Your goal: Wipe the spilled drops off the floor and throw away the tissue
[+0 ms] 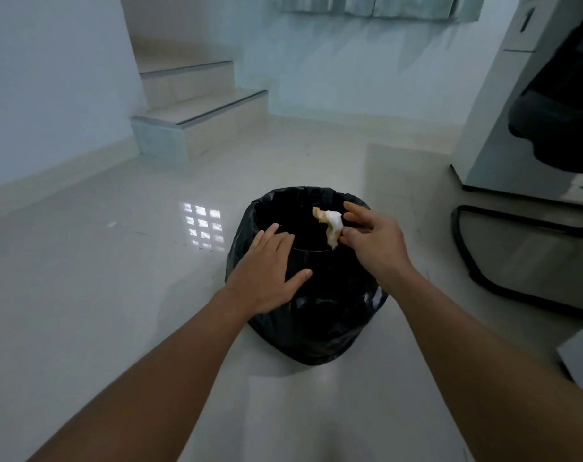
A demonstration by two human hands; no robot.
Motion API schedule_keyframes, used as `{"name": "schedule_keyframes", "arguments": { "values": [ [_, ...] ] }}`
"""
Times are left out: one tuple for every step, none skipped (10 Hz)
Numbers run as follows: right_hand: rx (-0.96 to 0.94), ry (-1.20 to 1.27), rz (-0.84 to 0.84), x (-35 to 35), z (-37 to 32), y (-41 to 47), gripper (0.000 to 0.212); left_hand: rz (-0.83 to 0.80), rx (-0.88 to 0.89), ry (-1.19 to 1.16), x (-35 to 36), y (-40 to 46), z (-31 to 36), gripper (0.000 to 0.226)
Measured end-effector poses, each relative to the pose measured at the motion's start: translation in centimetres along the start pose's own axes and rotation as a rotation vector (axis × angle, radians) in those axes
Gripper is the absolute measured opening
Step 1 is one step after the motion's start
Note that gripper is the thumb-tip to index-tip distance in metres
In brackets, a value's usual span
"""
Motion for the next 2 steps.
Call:
{"name": "schedule_keyframes", "arguments": {
  "values": [
    [-0.002,0.04,0.015,-1.1,-1.0,0.4,0.034,0.005,-0.002,-0.009,0.2,-0.1,-0.2,0.078],
    [-0.103,0.08,0.029,-4.6,-5.7,-0.9,0.019,-0.026,-0.005,0.077,0.4,-0.4,0.0,0.082]
  ]
}}
Point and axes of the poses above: each hand's wrist, its own y-axis towards the middle knuckle, its own x-axis out of the palm, z = x × y, the point moved 7 cm from there along y, towards the middle knuckle, and after that the axes turned 2 degrees about -x, right-handed, at the moved point
